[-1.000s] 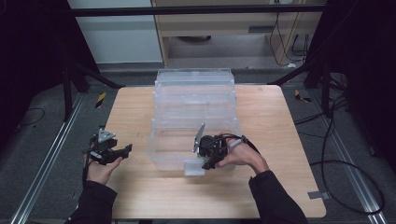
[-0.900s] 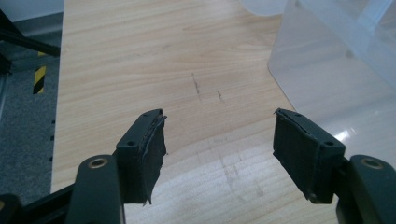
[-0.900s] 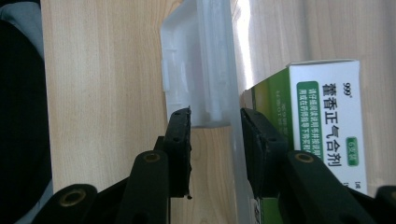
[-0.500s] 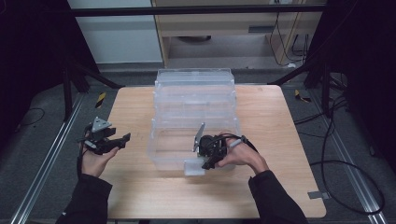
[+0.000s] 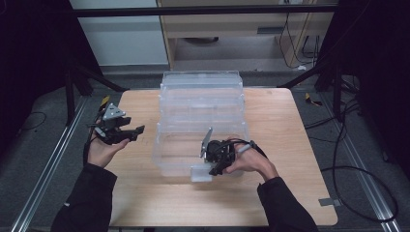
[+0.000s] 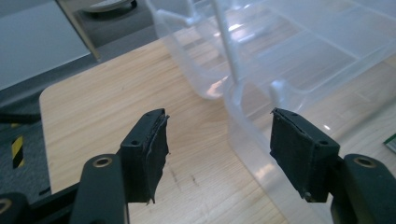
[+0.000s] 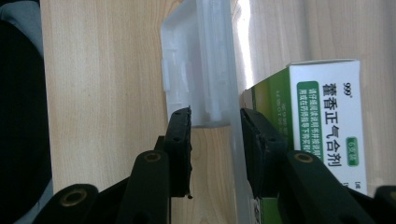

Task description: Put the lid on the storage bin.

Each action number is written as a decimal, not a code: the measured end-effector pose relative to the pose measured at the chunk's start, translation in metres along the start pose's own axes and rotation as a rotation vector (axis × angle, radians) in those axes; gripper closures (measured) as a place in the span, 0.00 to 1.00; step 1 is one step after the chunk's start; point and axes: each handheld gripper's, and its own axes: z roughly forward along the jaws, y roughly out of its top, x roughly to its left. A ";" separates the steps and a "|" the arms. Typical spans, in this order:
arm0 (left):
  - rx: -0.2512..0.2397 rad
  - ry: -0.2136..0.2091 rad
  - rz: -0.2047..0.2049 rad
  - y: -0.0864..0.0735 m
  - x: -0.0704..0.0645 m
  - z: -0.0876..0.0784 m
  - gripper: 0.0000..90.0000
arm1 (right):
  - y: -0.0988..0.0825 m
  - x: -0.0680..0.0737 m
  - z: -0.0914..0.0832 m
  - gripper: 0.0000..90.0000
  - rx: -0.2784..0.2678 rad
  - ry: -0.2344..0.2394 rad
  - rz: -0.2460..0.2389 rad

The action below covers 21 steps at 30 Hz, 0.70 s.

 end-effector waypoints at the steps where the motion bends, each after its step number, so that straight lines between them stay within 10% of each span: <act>1: 0.002 -0.006 0.013 0.002 -0.001 0.000 0.40 | 0.000 0.000 0.000 0.73 -0.003 0.001 -0.001; 21: -0.005 -0.103 0.164 0.053 -0.006 0.007 0.53 | -0.001 0.000 0.000 0.73 -0.011 -0.004 -0.007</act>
